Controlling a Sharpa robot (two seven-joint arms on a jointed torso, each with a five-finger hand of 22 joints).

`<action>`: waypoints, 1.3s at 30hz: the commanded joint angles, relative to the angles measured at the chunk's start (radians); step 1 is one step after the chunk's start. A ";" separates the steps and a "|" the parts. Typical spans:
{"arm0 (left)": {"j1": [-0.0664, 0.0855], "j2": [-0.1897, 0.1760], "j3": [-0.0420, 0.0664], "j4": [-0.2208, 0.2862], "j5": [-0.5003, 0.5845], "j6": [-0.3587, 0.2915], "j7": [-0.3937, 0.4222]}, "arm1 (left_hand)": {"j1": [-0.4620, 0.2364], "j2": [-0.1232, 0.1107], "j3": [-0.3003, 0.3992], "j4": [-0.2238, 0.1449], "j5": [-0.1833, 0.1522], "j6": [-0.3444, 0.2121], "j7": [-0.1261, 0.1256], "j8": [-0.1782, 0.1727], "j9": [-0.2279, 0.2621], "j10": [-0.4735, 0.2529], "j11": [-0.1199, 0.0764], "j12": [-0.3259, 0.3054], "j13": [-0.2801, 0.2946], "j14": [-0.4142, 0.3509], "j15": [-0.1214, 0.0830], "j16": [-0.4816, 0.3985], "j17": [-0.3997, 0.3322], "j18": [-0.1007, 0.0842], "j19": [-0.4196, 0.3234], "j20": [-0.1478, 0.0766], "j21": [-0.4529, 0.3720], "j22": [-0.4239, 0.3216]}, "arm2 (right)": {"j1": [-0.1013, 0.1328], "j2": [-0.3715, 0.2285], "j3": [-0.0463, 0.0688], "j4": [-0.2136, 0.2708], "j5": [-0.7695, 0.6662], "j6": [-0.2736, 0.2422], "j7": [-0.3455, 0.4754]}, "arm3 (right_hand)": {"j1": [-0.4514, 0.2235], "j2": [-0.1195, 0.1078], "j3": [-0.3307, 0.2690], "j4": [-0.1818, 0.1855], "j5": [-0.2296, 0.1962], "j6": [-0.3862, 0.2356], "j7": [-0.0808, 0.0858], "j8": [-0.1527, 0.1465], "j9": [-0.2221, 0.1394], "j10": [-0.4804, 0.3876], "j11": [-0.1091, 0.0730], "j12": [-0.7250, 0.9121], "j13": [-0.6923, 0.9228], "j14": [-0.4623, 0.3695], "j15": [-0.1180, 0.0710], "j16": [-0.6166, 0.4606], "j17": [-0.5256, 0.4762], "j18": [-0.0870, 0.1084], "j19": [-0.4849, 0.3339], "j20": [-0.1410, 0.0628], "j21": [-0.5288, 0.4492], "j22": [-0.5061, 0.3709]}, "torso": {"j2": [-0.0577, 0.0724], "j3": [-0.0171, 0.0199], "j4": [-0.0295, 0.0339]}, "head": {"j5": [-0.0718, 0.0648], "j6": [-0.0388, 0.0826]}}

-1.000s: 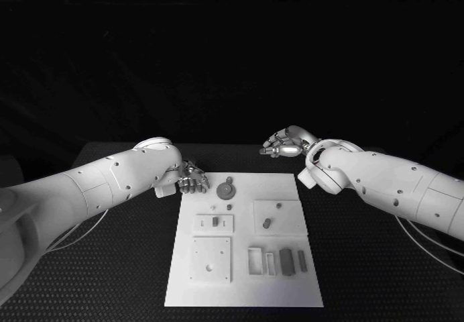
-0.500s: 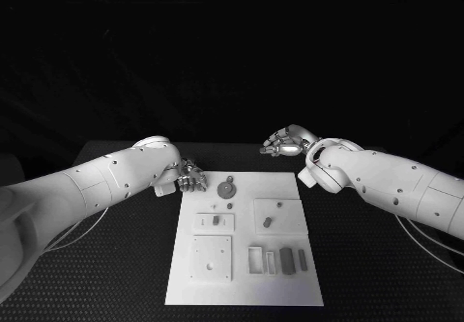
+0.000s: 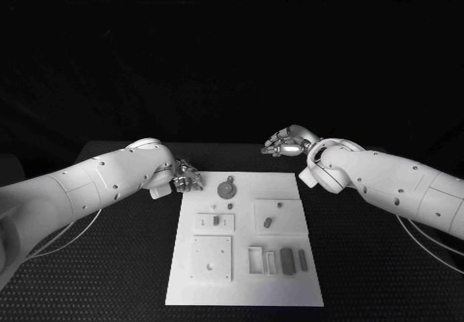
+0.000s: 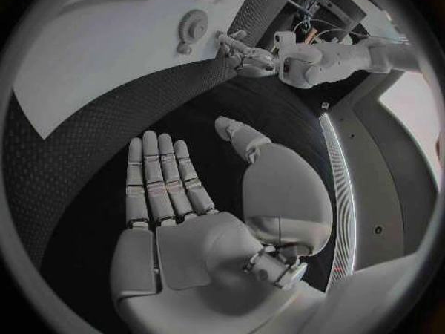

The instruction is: Assemble the parts on the task board

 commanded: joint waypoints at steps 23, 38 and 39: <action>0.009 -0.192 -0.003 0.354 0.039 -0.144 -0.112 | 0.036 -0.020 -0.006 -0.037 0.170 0.062 -0.023 0.016 0.031 0.087 -0.024 -0.018 0.017 0.076 -0.024 0.013 0.015 -0.003 0.049 -0.090 0.015 0.020 | 0.000 -0.011 0.000 0.000 0.000 0.008 0.008 | 0.008 -0.004 0.000 0.002 0.004 -0.008 0.030 0.007 -0.002 0.008 0.001 -0.007 -0.002 -0.008 0.002 -0.007 -0.004 -0.014 -0.007 0.000 -0.007 0.002 | 0.001 -0.0011 -0.0002 | 0.004 -0.005; 0.008 -0.229 -0.039 0.474 -0.045 -0.163 -0.144 | 0.036 -0.020 -0.010 -0.040 0.187 0.071 -0.027 0.014 0.044 0.104 -0.029 -0.014 0.028 0.092 -0.030 0.021 0.022 -0.001 0.065 -0.097 0.028 0.022 | 0.000 -0.013 0.000 0.005 0.000 0.010 0.007 | 0.008 -0.005 0.000 0.001 0.005 -0.009 0.030 0.007 -0.002 0.008 0.001 -0.009 -0.002 -0.008 0.002 -0.006 -0.006 -0.014 -0.007 0.000 -0.008 0.002 | 0.001 -0.0014 0.0001 | 0.004 -0.016; 0.008 -0.230 -0.043 0.481 -0.058 -0.165 -0.145 | 0.036 -0.020 -0.011 -0.040 0.189 0.072 -0.027 0.014 0.044 0.104 -0.029 -0.013 0.029 0.092 -0.030 0.021 0.023 -0.001 0.065 -0.097 0.029 0.022 | 0.000 -0.013 0.000 0.005 0.000 0.010 0.007 | 0.008 -0.005 -0.001 0.001 0.005 -0.009 0.030 0.007 -0.002 0.008 0.001 -0.009 -0.002 -0.008 0.002 -0.006 -0.006 -0.014 -0.007 0.000 -0.008 0.003 | 0.001 -0.0012 -0.0004 | 0.004 -0.017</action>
